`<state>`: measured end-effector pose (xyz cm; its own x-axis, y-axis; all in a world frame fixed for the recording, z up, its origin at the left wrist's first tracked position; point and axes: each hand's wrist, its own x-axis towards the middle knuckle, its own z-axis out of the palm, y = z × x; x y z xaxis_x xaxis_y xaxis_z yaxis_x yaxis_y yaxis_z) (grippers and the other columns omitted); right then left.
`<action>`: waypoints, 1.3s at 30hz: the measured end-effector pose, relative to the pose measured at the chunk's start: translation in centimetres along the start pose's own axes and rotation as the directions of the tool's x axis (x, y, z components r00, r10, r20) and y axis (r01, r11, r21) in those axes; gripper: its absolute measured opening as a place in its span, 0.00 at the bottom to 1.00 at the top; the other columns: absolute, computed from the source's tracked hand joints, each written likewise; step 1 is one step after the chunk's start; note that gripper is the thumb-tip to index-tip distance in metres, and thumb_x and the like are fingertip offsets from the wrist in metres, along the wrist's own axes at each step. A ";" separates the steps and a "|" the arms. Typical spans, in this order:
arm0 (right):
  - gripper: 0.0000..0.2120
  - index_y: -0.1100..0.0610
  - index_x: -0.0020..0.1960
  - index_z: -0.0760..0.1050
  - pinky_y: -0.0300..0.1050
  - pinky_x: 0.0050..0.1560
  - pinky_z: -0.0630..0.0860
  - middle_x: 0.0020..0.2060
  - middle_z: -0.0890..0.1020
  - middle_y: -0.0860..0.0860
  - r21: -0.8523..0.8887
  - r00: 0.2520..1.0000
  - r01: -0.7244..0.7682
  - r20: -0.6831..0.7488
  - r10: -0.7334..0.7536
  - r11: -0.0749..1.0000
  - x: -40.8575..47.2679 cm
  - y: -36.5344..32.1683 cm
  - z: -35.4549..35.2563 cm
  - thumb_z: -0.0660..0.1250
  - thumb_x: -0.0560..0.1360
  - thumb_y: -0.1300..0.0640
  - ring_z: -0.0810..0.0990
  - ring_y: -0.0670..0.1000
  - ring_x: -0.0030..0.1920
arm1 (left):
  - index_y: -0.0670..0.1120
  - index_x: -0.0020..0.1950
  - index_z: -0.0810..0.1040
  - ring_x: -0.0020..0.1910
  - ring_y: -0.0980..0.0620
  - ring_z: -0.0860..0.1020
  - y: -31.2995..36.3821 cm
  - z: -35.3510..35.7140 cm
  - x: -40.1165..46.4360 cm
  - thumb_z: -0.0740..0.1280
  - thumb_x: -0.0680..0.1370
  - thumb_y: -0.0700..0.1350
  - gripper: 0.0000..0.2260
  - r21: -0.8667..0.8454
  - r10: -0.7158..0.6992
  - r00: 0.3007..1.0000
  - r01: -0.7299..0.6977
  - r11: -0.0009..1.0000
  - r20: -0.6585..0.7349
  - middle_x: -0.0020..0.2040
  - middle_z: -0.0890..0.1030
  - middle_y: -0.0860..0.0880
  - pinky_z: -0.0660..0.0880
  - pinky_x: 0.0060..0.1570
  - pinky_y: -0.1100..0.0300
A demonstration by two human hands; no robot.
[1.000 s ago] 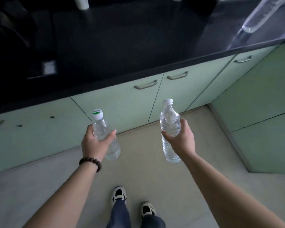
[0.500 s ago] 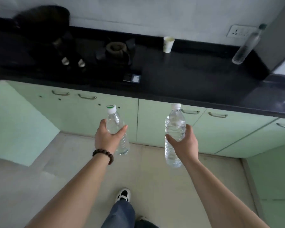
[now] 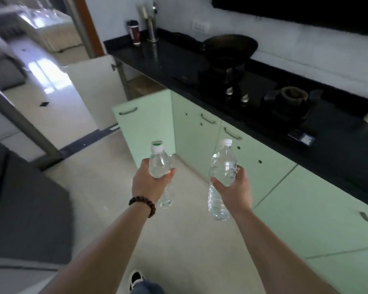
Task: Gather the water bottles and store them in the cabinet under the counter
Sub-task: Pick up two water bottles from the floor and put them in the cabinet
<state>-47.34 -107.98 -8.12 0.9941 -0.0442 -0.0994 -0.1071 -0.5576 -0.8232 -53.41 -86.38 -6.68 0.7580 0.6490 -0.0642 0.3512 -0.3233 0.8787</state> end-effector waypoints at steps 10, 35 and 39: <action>0.36 0.54 0.66 0.67 0.48 0.50 0.75 0.56 0.80 0.53 0.005 0.979 0.122 0.163 -0.121 0.993 0.7 -11.9 17.3 0.76 0.65 0.43 0.79 0.57 0.55 | 0.51 0.55 0.73 0.48 0.49 0.79 -7.1 -15.8 9.8 0.76 0.67 0.59 0.23 0.009 -0.108 0.962 0.114 0.993 -0.252 0.47 0.80 0.52 0.76 0.48 0.53; 0.28 0.56 0.59 0.68 0.46 0.46 0.73 0.49 0.80 0.53 0.053 0.990 0.127 0.048 -0.129 0.991 17.2 -32.3 45.8 0.75 0.67 0.44 0.79 0.55 0.49 | 0.53 0.54 0.74 0.47 0.53 0.80 -12.6 -26.1 45.6 0.75 0.64 0.61 0.24 -0.037 -0.093 0.987 0.089 0.995 -0.130 0.47 0.81 0.55 0.79 0.51 0.50; 0.29 0.55 0.58 0.68 0.46 0.47 0.75 0.49 0.80 0.51 0.095 0.993 0.119 -0.015 -0.118 0.988 25.3 -36.2 49.5 0.75 0.66 0.43 0.80 0.53 0.48 | 0.54 0.50 0.74 0.46 0.54 0.79 -9.9 -24.6 55.2 0.77 0.65 0.58 0.20 -0.007 -0.063 0.993 0.062 0.998 -0.097 0.46 0.80 0.54 0.79 0.50 0.52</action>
<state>-19.23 -47.91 -8.51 0.9999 0.0095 0.0071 0.0108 -0.4776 -0.8785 -28.55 -30.42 -7.30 0.6775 0.7320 -0.0726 0.3937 -0.2775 0.8763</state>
